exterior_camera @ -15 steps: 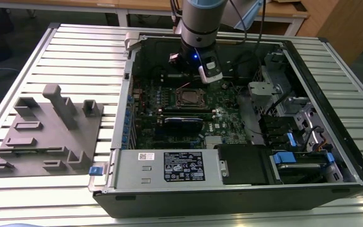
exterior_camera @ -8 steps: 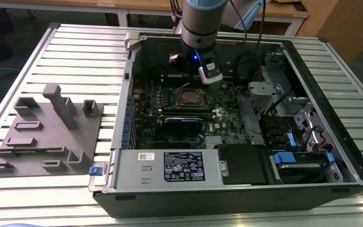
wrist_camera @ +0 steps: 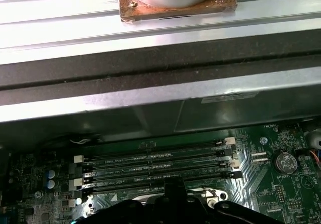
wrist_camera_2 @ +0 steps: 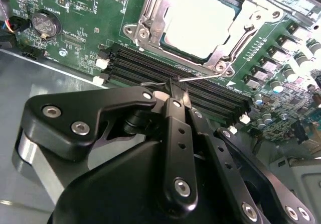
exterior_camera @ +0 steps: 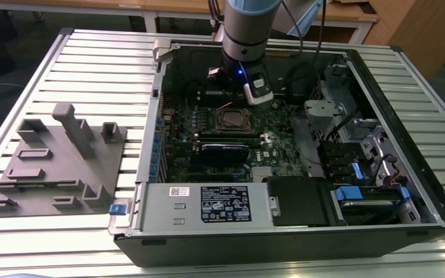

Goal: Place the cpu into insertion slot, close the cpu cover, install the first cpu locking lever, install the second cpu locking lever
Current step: 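Install the first cpu locking lever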

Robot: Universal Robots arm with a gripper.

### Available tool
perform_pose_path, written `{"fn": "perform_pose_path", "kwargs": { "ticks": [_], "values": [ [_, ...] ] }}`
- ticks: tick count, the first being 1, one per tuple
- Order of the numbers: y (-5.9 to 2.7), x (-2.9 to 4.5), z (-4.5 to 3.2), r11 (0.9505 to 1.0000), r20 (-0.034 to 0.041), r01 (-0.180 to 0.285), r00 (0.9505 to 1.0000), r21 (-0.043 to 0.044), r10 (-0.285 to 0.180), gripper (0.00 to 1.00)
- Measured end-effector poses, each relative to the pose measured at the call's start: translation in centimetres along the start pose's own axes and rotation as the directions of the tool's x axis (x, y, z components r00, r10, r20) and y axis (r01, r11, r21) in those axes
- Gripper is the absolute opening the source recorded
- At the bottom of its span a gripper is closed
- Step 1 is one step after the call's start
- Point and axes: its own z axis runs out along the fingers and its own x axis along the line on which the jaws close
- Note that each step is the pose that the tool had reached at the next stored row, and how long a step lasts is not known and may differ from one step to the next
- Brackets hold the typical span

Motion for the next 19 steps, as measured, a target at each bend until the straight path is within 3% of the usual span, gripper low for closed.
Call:
{"fn": "perform_pose_path", "kwargs": {
  "ticks": [5,13,19],
  "values": [
    [0.13,-0.03,0.12,1.0000,-0.0020,0.007,1.0000,-0.0003,-0.007,0.11],
    [0.14,-0.05,0.34,0.9980,-0.0192,0.063,0.9978,-0.0004,-0.063,0.11],
    [0.15,-0.10,0.35,0.9978,-0.0203,0.067,0.9976,-0.0006,-0.067,0.11]
  ]
}}
